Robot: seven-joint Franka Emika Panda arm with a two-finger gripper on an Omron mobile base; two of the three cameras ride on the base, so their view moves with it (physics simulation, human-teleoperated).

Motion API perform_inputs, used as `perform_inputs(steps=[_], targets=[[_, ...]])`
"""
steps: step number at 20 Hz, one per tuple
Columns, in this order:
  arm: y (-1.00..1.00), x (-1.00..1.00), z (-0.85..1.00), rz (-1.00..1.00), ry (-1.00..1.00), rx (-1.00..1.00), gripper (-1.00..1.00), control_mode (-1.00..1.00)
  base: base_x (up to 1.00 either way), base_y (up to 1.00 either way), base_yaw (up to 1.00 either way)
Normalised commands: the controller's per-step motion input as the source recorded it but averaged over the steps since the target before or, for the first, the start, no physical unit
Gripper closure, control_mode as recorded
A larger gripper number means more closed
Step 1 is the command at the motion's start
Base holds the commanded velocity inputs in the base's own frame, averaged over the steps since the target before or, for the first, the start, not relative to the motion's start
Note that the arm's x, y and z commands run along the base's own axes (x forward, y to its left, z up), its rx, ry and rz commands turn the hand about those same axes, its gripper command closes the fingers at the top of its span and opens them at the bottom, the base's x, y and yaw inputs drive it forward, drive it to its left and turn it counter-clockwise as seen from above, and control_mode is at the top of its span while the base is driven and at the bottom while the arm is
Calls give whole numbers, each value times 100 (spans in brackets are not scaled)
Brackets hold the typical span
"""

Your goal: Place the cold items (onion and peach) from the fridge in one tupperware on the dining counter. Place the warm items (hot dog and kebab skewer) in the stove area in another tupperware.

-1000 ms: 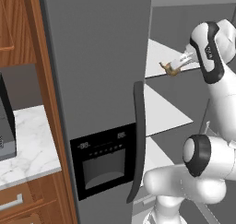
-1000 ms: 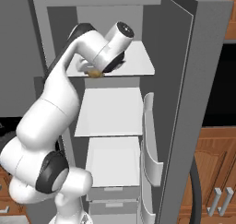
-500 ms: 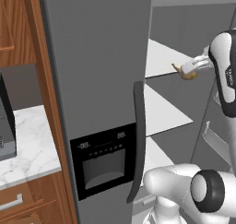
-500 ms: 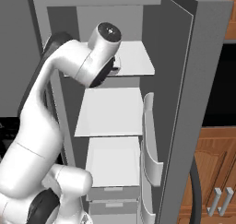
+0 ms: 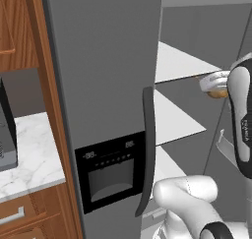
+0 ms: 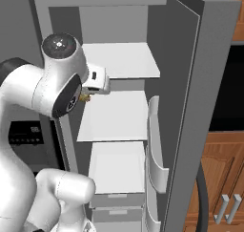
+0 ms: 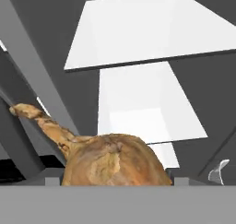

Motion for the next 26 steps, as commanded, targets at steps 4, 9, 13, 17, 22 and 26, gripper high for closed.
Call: perform_inputs(steps=[4,9,13,17,22,26], targets=[[12,-76,1,-33,0,-11,100,-100,0,0,0],[30,-59,-1,-26,2,-20,100,-100,0,0,0],[35,-43,-13,-7,13,-20,100,-100,0,0,0],[15,-33,-10,4,0,-5,100,100,-37,21,2],[0,0,0,0,0,0,100,100,-73,54,-19],[0,0,0,0,0,0,100,100,-86,37,-66]])
